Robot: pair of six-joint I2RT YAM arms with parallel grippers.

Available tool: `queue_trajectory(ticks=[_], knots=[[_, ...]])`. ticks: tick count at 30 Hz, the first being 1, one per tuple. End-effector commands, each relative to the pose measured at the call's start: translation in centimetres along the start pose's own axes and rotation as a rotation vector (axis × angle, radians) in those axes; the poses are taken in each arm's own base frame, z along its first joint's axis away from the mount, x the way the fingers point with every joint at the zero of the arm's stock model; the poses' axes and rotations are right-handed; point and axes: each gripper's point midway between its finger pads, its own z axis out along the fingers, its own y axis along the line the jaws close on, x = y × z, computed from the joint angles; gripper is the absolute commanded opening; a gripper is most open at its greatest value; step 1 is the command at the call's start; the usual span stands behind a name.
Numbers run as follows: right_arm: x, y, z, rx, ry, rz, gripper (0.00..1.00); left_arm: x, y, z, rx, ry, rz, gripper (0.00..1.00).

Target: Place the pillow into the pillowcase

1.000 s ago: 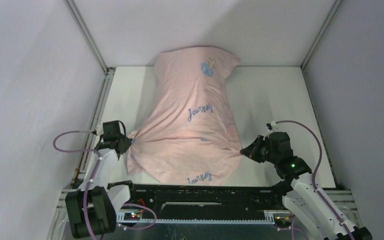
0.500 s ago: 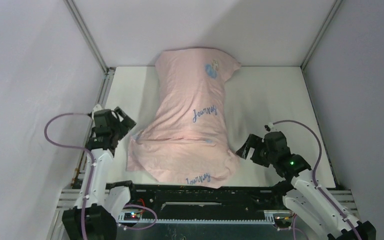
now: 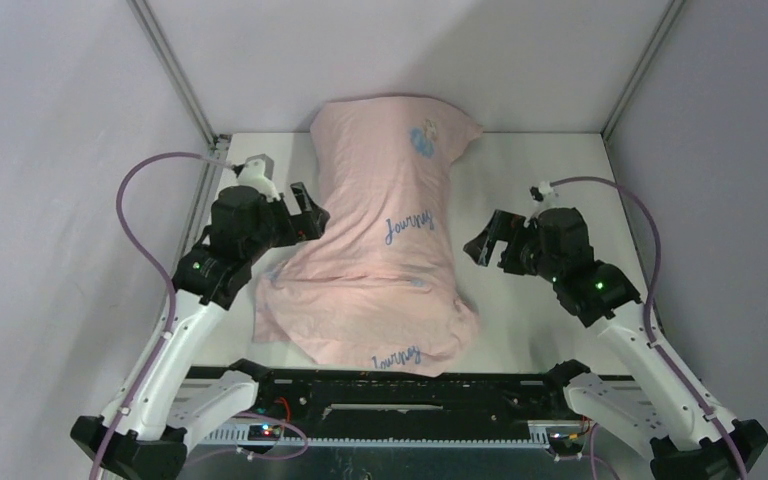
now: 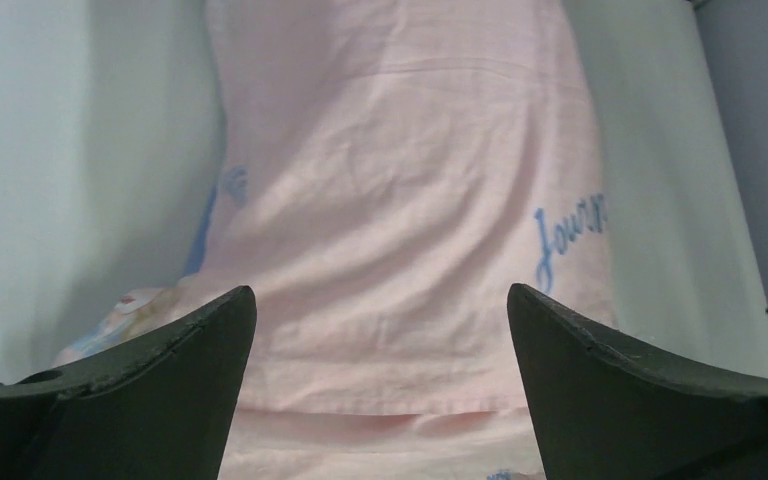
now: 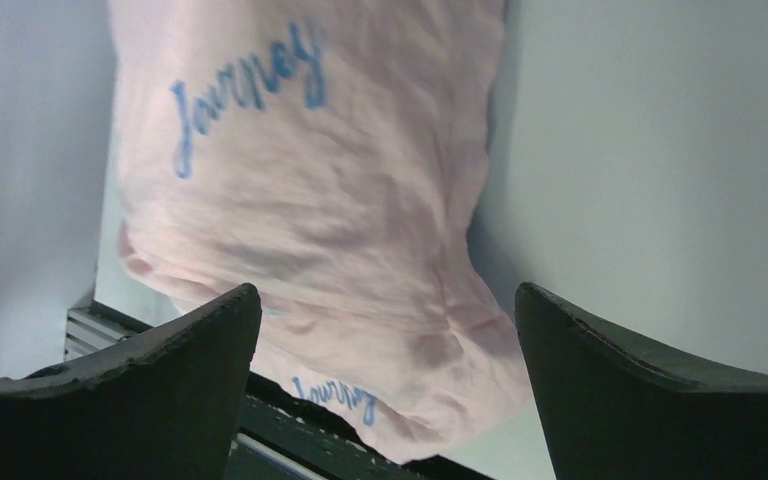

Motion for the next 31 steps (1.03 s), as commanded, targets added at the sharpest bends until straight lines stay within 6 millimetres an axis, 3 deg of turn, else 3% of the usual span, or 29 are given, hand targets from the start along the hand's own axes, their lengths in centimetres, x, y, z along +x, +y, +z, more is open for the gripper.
queue_trajectory(ticks=[1,7,31], knots=[[-4.0,3.6,-1.3,-0.102,-0.096,-0.073,1.0,-2.4,-2.5,-1.1,0.063,-0.046,0.079,1.0],[-5.6,5.1,-1.5,-0.14,-0.122,-0.099,1.0,-3.3,-2.8,-1.0,0.065,-0.067,0.08,1.0],[-5.6,4.1,-0.3,-0.092,-0.117,-0.09,0.99,-1.8,-2.4,-0.9,0.076,-0.053,0.085,1.0]])
